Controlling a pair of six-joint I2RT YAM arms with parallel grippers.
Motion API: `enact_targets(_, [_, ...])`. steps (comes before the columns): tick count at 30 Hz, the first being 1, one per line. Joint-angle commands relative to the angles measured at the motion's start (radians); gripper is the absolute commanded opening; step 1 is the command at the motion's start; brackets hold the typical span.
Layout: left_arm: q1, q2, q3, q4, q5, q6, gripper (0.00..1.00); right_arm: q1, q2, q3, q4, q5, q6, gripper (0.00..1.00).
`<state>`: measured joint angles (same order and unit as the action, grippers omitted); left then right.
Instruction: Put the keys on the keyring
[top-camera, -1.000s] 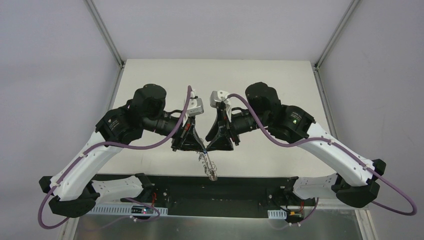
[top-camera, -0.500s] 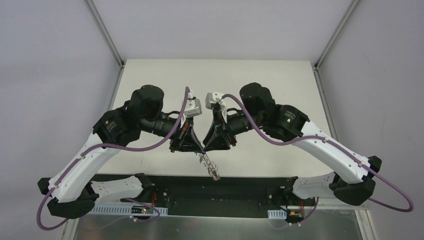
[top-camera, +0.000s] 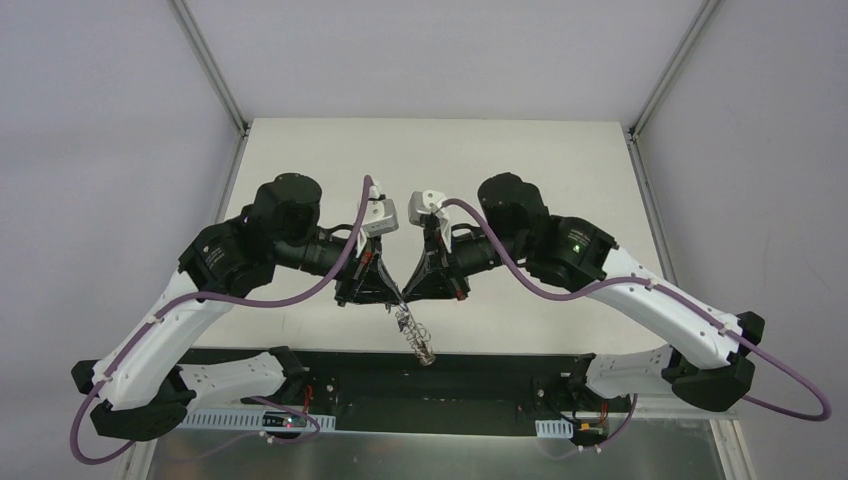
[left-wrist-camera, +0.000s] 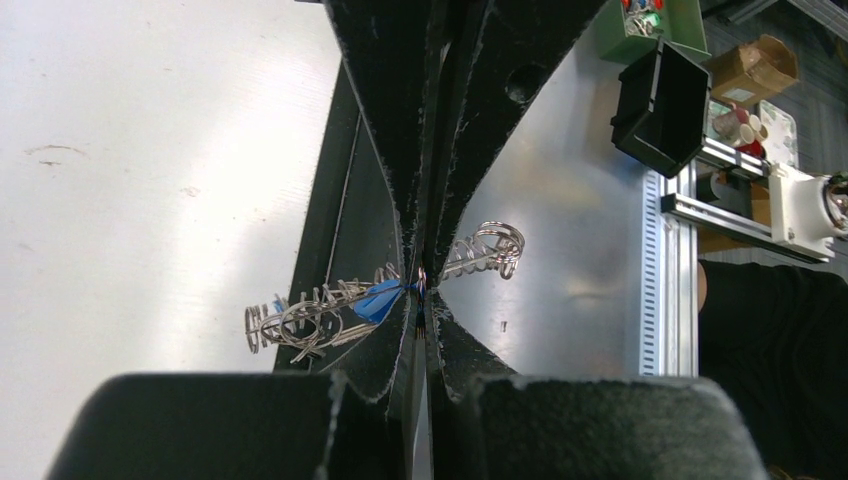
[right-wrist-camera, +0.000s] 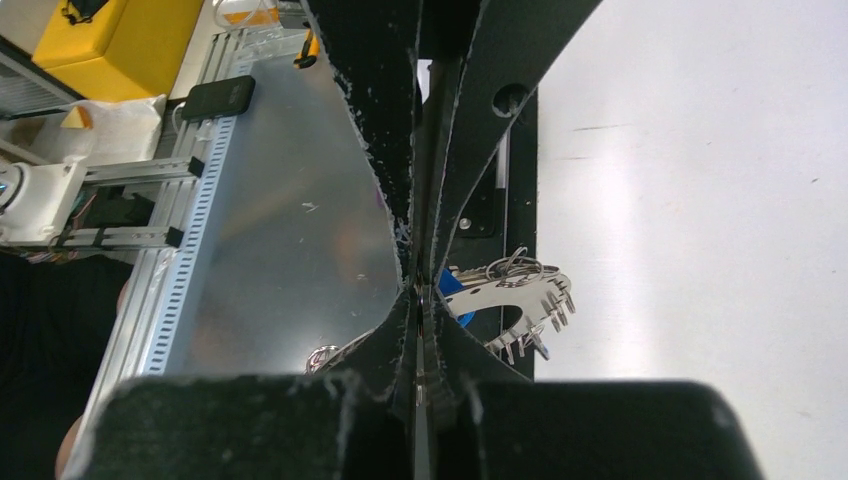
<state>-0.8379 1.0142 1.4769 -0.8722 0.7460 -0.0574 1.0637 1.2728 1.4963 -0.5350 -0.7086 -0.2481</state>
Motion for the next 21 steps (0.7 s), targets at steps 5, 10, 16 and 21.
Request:
enact_targets(5, [-0.002,-0.067,0.005,0.056,-0.027,0.036,0.07,0.031,-0.126,-0.088,0.211,0.147,0.071,0.0])
enact_targets(10, [-0.003,-0.111,-0.016,0.105,-0.012,0.04,0.25,0.042,-0.161,-0.135,0.292,0.167,0.115,0.0])
enact_targets(16, [-0.003,-0.175,-0.084,0.212,0.036,0.035,0.38,0.051,-0.188,-0.175,0.37,0.175,0.151,0.0])
enact_targets(21, [-0.003,-0.2,-0.128,0.28,-0.003,0.047,0.44,0.063,-0.196,-0.174,0.386,0.165,0.156,0.0])
